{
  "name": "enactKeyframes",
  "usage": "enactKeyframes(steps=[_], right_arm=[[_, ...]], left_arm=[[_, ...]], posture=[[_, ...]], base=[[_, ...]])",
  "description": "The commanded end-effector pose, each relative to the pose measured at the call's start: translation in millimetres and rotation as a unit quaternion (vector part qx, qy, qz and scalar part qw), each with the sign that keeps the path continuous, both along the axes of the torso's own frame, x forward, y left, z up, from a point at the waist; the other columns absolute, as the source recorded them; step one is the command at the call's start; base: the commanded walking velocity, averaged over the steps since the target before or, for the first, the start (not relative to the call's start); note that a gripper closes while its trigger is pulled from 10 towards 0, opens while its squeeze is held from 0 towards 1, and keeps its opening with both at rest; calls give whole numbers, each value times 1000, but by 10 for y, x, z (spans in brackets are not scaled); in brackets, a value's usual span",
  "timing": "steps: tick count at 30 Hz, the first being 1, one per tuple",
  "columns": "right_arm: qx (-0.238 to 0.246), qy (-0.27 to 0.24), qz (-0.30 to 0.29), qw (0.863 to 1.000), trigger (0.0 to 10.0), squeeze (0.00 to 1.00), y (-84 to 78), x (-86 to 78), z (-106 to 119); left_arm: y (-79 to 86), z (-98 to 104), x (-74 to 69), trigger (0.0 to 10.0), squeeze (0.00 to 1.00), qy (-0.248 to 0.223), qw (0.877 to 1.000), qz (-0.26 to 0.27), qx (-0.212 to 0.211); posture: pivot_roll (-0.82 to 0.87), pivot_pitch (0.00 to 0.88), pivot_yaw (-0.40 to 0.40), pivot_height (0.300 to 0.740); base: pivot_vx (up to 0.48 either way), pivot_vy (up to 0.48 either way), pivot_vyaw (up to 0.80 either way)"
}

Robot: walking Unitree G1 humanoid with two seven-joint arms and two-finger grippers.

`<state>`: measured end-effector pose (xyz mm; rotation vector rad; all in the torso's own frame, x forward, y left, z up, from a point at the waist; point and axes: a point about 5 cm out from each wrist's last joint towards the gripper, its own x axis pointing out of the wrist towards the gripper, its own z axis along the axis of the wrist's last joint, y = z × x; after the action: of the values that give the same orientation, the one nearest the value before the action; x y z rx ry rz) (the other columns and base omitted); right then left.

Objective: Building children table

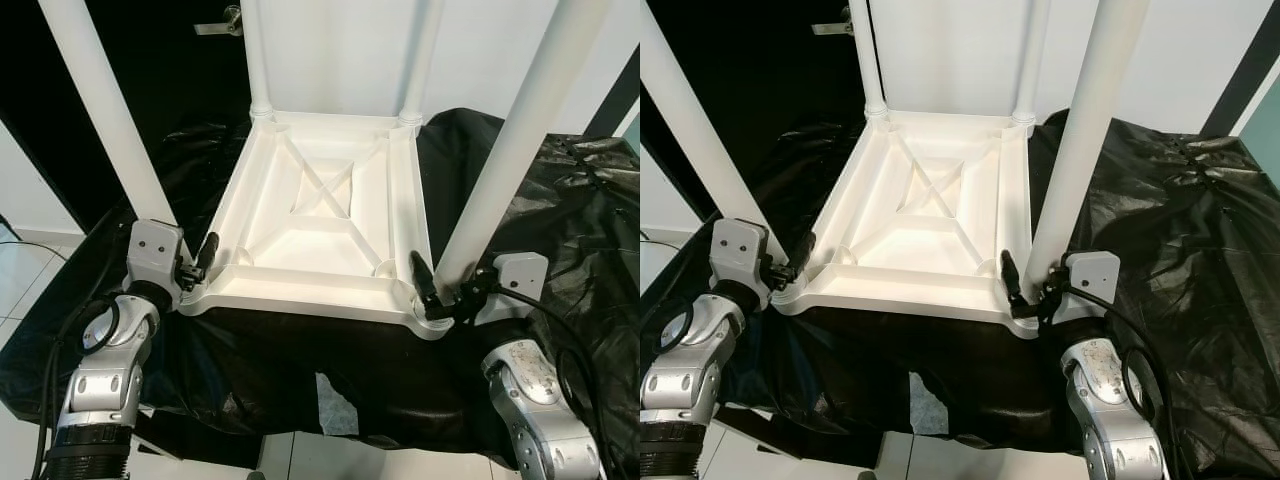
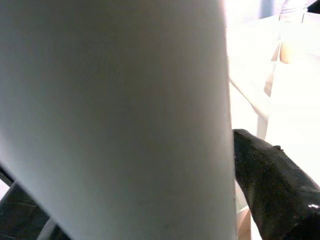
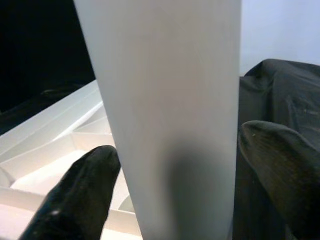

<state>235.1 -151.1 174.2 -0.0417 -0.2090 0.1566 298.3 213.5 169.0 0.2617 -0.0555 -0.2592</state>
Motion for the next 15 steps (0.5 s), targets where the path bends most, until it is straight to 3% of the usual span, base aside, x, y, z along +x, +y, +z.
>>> enactKeyframes(steps=[1, 4, 5, 10, 11, 15], right_arm=[[2, -17, 0, 1000, 10000, 1000, -21, -6, 61], [2, -18, 2, 1000, 10000, 1000, -19, -6, 63], [3, -16, 5, 1000, 10000, 0, -12, -2, 55], [3, -15, 11, 1000, 10000, 0, 8, 12, 38], [4, -14, 14, 1000, 10000, 0, 18, 22, 30], [3, -14, 19, 1000, 10000, 0, 25, 44, 21]], left_arm=[[-18, -10, -6, 10000, 0, 8, 1000, -15, -6], [-17, -12, -15, 10000, 51, 11, 1000, -18, -15], [-18, -20, -26, 10000, 1000, 15, 999, -23, -29], [-20, -15, -55, 10000, 1000, 15, 999, -26, -36], [-22, 10, -78, 10000, 0, 12, 998, -33, -43], [-2, 96, -134, 10000, 0, 4, 997, -43, -65]], posture=[[33, 42, -43, 740], [34, 41, -44, 740], [35, 39, -45, 740], [36, 34, -45, 740], [37, 32, -46, 740], [39, 26, -47, 740]], base=[[0, 0, 0], [0, 0, 0], [0, 0, 0], [0, 0, 0], [0, 0, 0], [0, 0, 0]])
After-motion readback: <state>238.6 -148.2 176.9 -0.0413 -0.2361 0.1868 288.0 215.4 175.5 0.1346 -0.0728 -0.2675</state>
